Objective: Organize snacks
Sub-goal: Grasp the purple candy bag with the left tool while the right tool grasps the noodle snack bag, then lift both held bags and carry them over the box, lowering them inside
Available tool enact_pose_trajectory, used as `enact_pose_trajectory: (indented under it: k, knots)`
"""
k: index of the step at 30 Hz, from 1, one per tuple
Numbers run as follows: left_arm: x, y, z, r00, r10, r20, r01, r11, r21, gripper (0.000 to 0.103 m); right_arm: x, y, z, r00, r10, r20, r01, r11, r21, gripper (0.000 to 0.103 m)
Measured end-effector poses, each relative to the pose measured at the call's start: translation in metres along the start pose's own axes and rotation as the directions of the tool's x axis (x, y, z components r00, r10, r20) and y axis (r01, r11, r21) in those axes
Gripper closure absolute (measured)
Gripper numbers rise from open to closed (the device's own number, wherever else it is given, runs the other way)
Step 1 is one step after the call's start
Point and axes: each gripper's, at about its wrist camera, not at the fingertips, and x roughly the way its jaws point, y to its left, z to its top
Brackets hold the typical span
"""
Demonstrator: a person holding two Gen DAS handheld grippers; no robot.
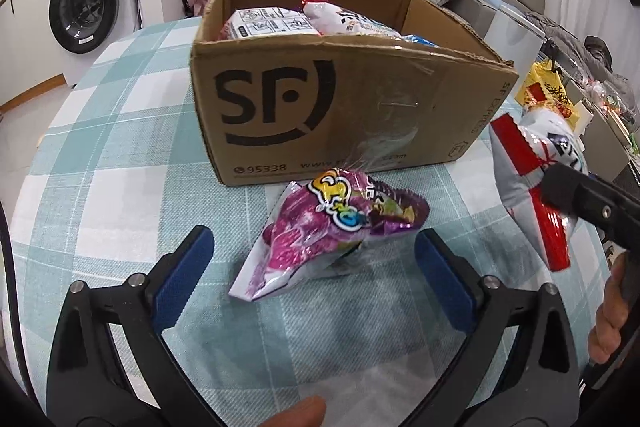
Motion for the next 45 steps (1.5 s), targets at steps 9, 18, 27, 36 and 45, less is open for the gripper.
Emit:
enact_pose_trajectory:
  k: [9,18,27,36,45]
  knots:
    - [0.012,-0.016,0.003,0.999,-0.039,0.002,0.039,0.999,0.036,0.049,-0.002,-0.003,0.001,1.000,0.001,0.008,-0.002,1.000,0.010,0.030]
    - [-0.001,-0.026,-0.003,0.996,-0.078,0.034,0.075,0.995,0.064,0.054,-0.004,0.000,0.001,1.000,0.005,0.019,-0.005,1.000,0.006,0.030]
    - [-0.036,-0.020,0.003,0.992,-0.083,0.096,0.077,0.995,0.071,0.054,-0.009,0.007,0.002,0.999,0.018,0.040,-0.018,1.000,-0.013,0.030]
    - [-0.082,-0.002,0.021,0.978,-0.081,0.193,0.071,0.996,0.058,0.054,-0.018,0.015,0.006,0.997,0.028,0.069,-0.026,0.999,-0.028,0.030]
    - [-0.115,0.007,0.051,0.960,-0.066,0.273,0.055,0.997,0.050,0.054,-0.026,0.032,0.030,0.994,0.019,0.104,-0.012,0.997,-0.072,0.030]
